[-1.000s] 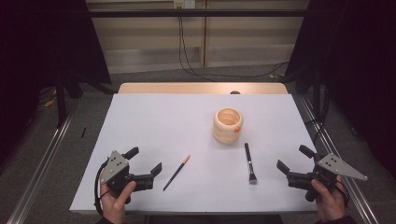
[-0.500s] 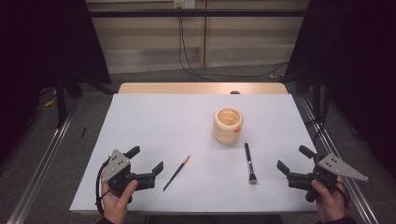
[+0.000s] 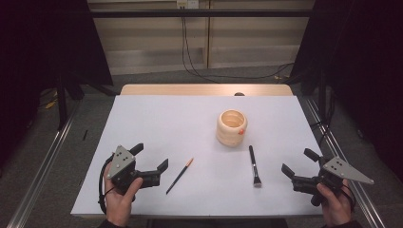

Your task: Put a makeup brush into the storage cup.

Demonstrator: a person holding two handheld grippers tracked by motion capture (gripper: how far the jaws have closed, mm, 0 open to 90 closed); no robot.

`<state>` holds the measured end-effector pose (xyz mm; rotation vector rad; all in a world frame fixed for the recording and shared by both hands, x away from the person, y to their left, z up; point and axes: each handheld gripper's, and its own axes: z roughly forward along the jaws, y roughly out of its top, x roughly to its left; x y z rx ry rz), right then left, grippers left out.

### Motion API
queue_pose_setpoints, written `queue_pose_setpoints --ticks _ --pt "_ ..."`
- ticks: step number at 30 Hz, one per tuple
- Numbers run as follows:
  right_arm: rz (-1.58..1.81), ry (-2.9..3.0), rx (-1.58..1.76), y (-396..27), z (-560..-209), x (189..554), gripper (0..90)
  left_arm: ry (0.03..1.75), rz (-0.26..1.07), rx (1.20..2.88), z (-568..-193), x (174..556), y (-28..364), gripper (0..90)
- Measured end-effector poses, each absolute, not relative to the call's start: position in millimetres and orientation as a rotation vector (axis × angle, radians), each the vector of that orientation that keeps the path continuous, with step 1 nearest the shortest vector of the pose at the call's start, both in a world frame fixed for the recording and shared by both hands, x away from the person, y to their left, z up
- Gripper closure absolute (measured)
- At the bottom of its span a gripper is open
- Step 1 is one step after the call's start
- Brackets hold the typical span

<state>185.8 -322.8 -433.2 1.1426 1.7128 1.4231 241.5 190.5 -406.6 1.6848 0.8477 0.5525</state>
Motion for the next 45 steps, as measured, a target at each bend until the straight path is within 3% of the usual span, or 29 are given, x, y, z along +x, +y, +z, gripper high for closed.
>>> queue_pose_setpoints --ticks 45 --pt "1.443 1.721 1.147 -322.7 -434.3 185.9 1.1 0.639 0.486 1.772 -363.1 284.6 140.0 4.3"
